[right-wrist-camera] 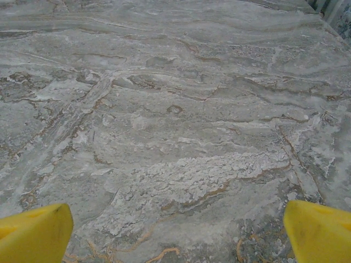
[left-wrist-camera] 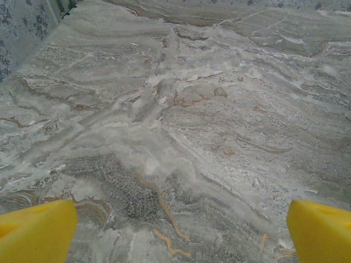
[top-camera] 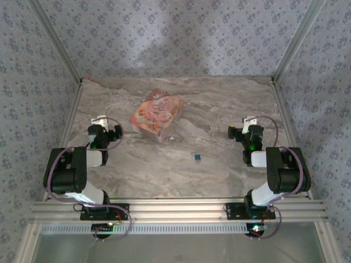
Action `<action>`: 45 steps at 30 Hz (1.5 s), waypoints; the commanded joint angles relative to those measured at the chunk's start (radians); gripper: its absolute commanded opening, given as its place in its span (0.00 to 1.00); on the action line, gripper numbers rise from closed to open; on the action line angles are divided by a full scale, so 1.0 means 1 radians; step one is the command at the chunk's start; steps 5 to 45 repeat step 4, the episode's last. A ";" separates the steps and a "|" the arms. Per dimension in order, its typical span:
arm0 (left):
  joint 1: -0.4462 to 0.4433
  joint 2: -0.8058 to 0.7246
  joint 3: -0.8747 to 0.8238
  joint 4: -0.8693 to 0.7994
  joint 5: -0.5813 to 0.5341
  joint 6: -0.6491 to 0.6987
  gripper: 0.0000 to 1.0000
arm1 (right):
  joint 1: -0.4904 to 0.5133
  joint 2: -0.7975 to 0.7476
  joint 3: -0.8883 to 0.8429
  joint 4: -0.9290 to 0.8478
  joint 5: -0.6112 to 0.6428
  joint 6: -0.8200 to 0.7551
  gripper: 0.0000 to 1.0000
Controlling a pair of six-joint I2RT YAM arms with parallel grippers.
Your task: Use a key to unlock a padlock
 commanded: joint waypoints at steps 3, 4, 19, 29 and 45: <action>-0.003 -0.003 0.016 0.008 0.009 0.021 0.98 | -0.007 -0.003 0.021 0.008 -0.015 -0.012 1.00; -0.005 -0.004 0.016 0.008 0.009 0.022 0.98 | -0.007 -0.005 0.021 0.009 -0.016 -0.010 1.00; -0.005 -0.004 0.016 0.008 0.009 0.022 0.98 | -0.007 -0.005 0.021 0.009 -0.016 -0.010 1.00; -0.005 -0.004 0.016 0.008 0.009 0.022 0.98 | -0.007 -0.005 0.021 0.009 -0.016 -0.010 1.00; -0.005 -0.004 0.016 0.008 0.009 0.022 0.98 | -0.007 -0.005 0.021 0.009 -0.016 -0.010 1.00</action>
